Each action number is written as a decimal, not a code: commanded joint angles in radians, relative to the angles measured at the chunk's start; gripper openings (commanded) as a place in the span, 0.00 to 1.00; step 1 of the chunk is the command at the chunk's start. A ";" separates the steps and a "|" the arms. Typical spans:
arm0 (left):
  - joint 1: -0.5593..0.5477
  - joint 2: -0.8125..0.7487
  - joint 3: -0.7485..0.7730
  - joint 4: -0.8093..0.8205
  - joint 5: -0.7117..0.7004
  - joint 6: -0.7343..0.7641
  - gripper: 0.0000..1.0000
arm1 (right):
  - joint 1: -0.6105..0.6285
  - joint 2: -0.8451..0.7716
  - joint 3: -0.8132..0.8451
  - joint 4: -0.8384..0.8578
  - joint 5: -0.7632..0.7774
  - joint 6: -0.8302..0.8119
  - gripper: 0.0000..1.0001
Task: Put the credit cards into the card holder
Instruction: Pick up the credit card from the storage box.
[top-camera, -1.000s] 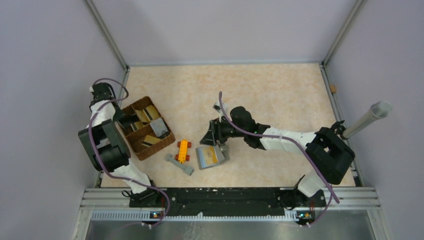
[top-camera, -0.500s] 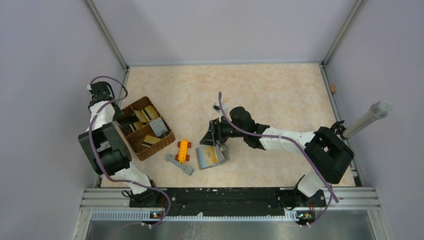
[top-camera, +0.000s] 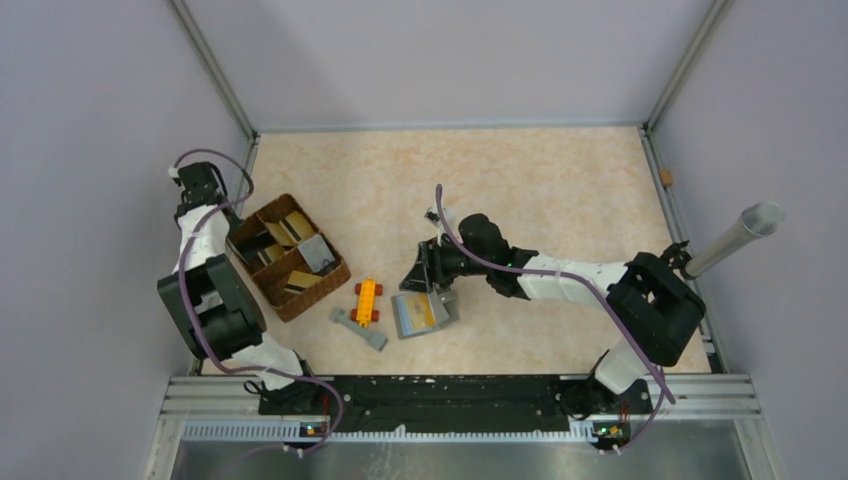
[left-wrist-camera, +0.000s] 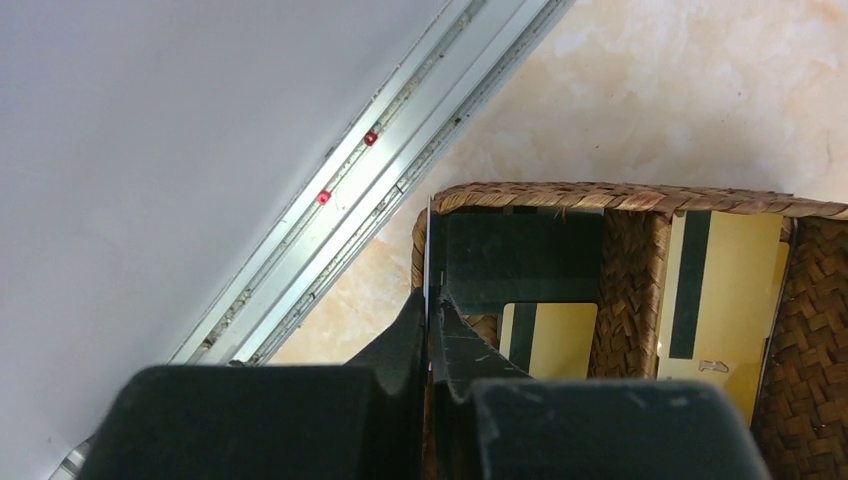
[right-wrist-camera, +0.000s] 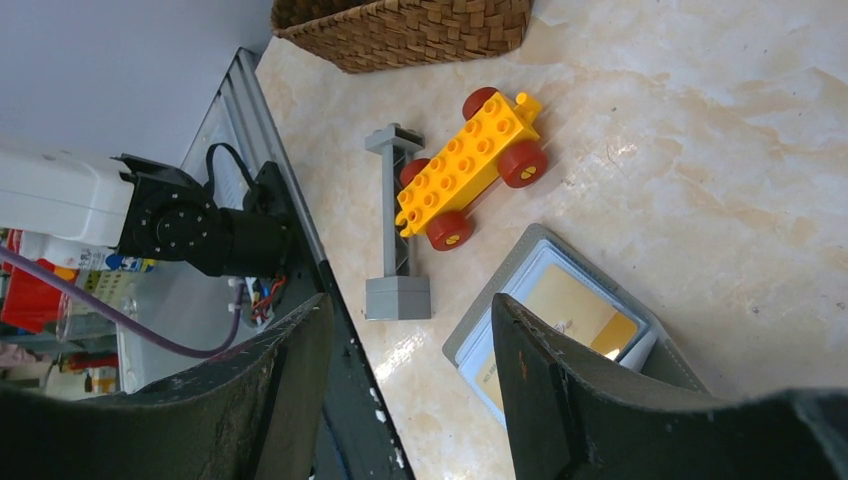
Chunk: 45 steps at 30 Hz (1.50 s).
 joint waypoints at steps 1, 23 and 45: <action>0.007 -0.085 -0.015 0.071 -0.041 -0.002 0.00 | -0.009 0.003 -0.002 0.044 -0.015 -0.003 0.58; 0.005 -0.393 -0.126 0.152 0.169 -0.050 0.00 | -0.041 -0.044 -0.017 0.015 -0.013 -0.007 0.58; -0.643 -0.473 -0.252 0.129 1.001 -0.067 0.00 | -0.232 -0.489 -0.134 -0.185 -0.257 -0.198 0.73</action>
